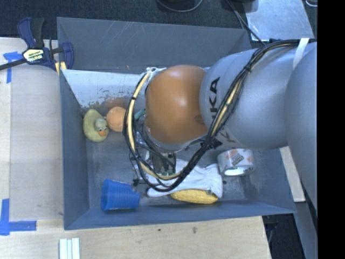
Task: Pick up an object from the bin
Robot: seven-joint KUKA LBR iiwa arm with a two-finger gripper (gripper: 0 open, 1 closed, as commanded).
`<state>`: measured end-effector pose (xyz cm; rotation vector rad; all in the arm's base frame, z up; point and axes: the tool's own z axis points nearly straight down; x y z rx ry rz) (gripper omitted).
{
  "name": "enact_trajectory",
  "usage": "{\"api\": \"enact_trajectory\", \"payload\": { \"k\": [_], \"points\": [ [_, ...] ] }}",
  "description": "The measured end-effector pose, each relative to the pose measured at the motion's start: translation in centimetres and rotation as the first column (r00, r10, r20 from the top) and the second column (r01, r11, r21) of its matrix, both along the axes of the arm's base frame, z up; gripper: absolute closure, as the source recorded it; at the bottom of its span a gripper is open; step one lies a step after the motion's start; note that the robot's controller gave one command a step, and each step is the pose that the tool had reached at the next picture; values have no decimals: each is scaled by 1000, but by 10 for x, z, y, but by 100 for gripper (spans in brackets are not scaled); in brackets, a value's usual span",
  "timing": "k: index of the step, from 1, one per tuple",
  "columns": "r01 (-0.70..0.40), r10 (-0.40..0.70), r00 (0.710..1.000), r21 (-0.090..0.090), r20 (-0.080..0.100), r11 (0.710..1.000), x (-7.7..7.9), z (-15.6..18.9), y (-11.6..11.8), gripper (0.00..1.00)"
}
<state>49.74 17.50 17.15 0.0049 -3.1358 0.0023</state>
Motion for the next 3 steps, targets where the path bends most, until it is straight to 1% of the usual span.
{"api": "enact_trajectory", "payload": {
  "k": [1, 2, 3],
  "points": [
    [3, -3, 1000, 2, 7, 1000, 2, 5, -1, 0],
    [-77, 77, 997, 3, 10, 997, -3, -32, -11, 0],
    [-260, 260, 965, 1, 9, 965, -3, -71, -13, 0]
  ]
}}
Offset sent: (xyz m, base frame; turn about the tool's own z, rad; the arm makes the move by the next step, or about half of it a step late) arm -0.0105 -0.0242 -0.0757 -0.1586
